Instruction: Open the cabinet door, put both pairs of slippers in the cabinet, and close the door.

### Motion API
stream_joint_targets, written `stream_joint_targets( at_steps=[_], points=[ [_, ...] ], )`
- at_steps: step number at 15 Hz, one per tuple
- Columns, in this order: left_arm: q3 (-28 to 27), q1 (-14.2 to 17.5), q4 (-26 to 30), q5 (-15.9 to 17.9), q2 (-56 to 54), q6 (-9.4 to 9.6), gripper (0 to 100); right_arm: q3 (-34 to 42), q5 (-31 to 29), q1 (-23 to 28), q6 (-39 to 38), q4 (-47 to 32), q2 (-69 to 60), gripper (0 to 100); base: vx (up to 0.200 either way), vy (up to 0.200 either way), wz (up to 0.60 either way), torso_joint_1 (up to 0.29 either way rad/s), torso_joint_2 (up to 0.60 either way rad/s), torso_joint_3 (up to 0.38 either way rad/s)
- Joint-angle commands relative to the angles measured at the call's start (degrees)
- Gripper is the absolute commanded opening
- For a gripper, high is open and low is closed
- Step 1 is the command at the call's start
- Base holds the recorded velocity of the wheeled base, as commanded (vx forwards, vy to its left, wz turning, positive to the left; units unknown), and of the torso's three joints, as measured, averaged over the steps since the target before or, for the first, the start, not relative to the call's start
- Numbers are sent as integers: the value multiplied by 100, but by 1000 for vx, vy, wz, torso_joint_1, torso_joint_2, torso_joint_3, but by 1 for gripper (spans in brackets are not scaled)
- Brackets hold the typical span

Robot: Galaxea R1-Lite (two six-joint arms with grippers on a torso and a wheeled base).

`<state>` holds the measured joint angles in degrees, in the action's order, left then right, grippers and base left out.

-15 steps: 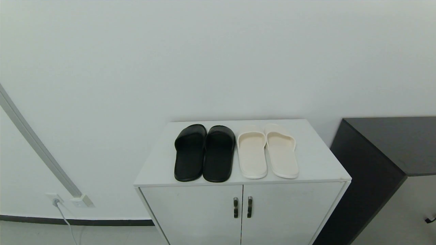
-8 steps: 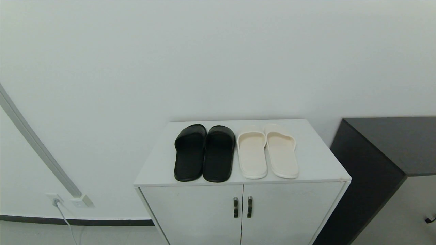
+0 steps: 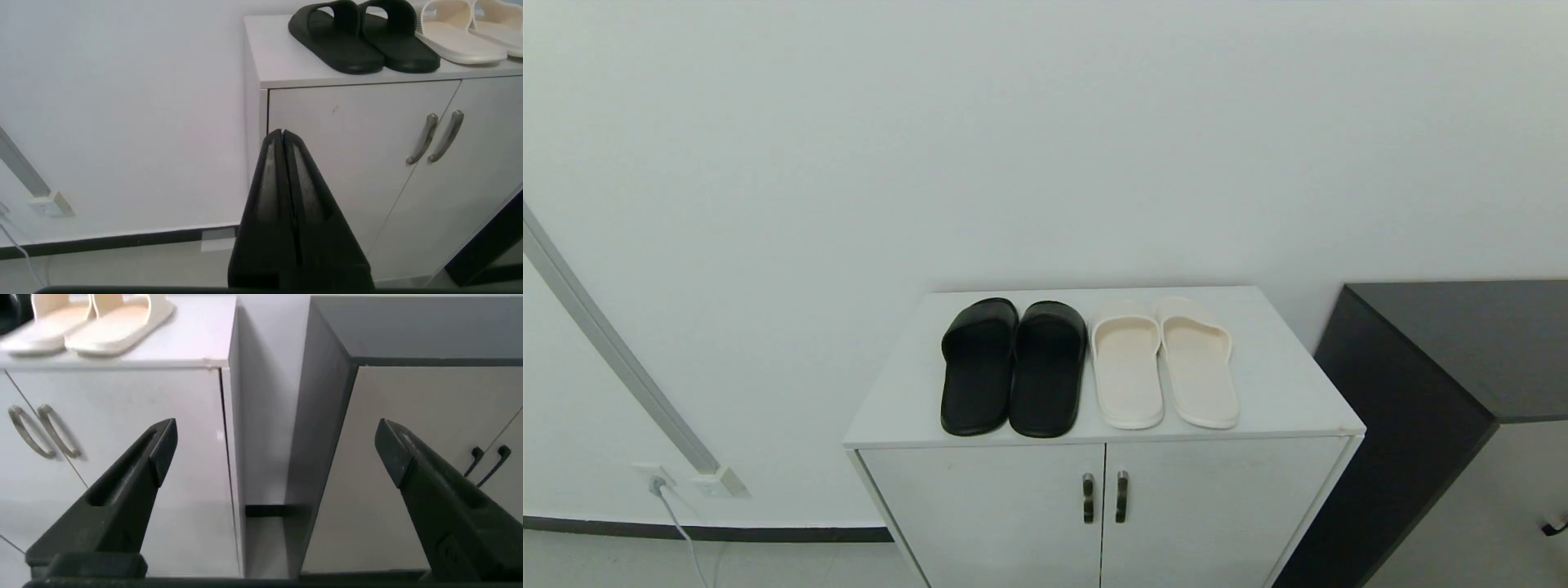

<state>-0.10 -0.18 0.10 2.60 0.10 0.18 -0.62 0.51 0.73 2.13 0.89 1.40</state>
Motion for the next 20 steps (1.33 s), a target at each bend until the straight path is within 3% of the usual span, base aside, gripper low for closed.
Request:
stream_joint_targets(
  at_steps=[1,3,7,12,16,20],
  points=[
    [1,1,-1,4,-1,8,0,-1810,-42,-126,-1013,87,1125,100,0,0,0,0,0,0],
    [1,1,-1,-5,-1,-1,0,-2118,151,-284,-345,-318,2655,100,0,0,0,0,0,0],
    [1,1,-1,-5,-1,-1,0,-2003,327,-1286,-626,1642,5177,100,0,0,0,0,0,0],
    [1,1,-1,4,-1,-1,0,-2627,-1229,-3255,-1215,3181,7401,100,0,0,0,0,0,0],
    [1,1,-1,-5,-1,-1,0,-3471,-1985,-4195,-1391,3189,8280,100,0,0,0,0,0,0],
    [1,1,-1,4,-1,-1,0,-4350,-2574,-4476,-1470,3400,9414,100,0,0,0,0,0,0]
  ],
)
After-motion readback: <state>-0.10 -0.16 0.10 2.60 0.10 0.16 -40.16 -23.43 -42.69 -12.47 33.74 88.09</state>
